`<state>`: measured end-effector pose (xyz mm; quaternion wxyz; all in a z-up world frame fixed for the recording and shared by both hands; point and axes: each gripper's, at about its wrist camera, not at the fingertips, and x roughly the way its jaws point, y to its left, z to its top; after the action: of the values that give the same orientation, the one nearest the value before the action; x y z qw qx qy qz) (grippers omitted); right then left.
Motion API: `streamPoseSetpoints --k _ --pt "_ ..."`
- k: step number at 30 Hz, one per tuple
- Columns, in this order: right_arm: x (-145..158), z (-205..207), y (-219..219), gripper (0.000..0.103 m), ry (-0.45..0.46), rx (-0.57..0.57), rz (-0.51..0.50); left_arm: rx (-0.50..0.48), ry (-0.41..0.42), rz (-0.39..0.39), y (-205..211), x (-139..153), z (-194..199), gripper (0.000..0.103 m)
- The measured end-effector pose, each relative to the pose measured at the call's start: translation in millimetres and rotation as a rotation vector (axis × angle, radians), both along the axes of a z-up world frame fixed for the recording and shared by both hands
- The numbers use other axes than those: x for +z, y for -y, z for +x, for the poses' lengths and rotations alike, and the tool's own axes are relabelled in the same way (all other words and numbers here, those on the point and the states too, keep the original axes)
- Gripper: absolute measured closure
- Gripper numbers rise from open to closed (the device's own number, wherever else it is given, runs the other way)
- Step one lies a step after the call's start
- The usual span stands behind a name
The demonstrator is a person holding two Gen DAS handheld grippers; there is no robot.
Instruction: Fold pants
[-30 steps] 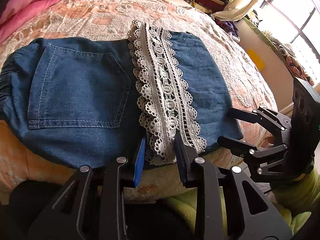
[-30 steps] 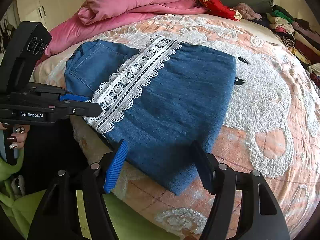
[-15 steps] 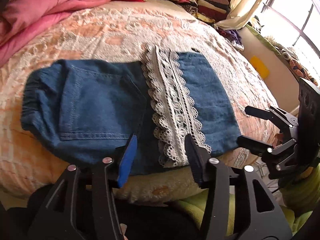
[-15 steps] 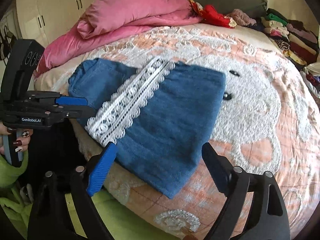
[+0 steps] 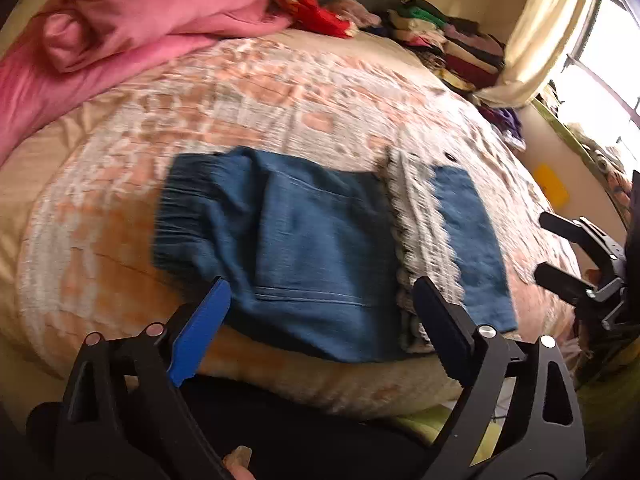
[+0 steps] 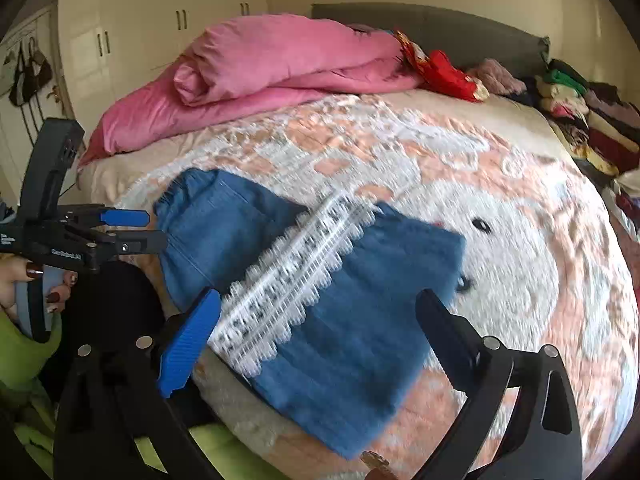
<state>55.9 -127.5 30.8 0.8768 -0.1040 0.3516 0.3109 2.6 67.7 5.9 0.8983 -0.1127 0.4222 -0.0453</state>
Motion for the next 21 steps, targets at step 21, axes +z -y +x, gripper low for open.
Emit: streamPoseSetpoints --k 21 --pt "14 54 -106 0.005 -0.024 0.159 -0.01 0.157 -0.056 -0.141 -74 -33 -2 0.016"
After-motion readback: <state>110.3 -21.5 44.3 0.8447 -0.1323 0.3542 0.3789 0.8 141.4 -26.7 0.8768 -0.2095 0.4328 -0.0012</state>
